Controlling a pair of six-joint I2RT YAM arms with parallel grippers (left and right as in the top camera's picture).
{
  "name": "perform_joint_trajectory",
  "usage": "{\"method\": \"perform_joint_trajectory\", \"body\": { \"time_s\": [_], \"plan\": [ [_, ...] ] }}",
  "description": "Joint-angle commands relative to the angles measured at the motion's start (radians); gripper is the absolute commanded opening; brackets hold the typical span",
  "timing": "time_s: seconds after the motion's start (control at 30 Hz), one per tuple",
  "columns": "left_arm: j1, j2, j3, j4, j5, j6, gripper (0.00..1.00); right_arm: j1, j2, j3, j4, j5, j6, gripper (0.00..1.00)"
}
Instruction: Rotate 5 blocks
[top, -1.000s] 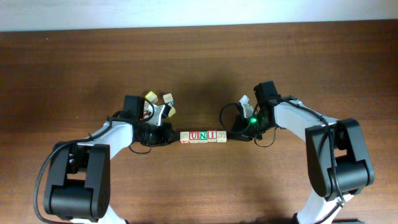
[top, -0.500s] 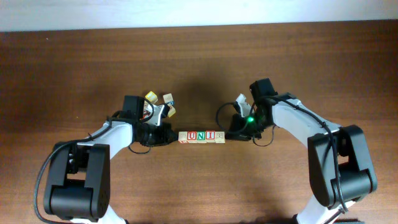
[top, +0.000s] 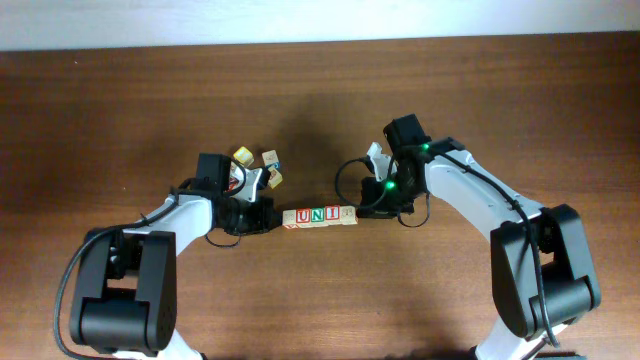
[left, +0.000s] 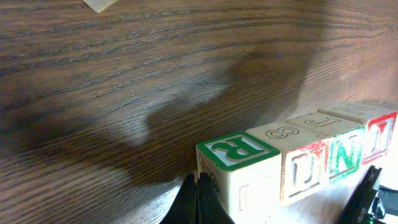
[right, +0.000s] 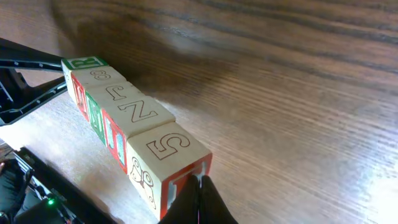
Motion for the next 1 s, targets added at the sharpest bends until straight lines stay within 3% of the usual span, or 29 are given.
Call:
{"method": "perform_joint_trajectory", "body": {
  "time_s": [0.0, 0.97],
  "plan": [
    [-0.023, 0.007, 0.012, 0.003, 0.117, -0.002, 0.00, 0.043, -0.021, 0.068, -0.023, -0.039, -0.014, 0.04],
    [-0.023, 0.007, 0.012, 0.003, 0.117, -0.002, 0.00, 0.192, -0.021, 0.217, -0.127, 0.078, -0.002, 0.04]
  ]
}}
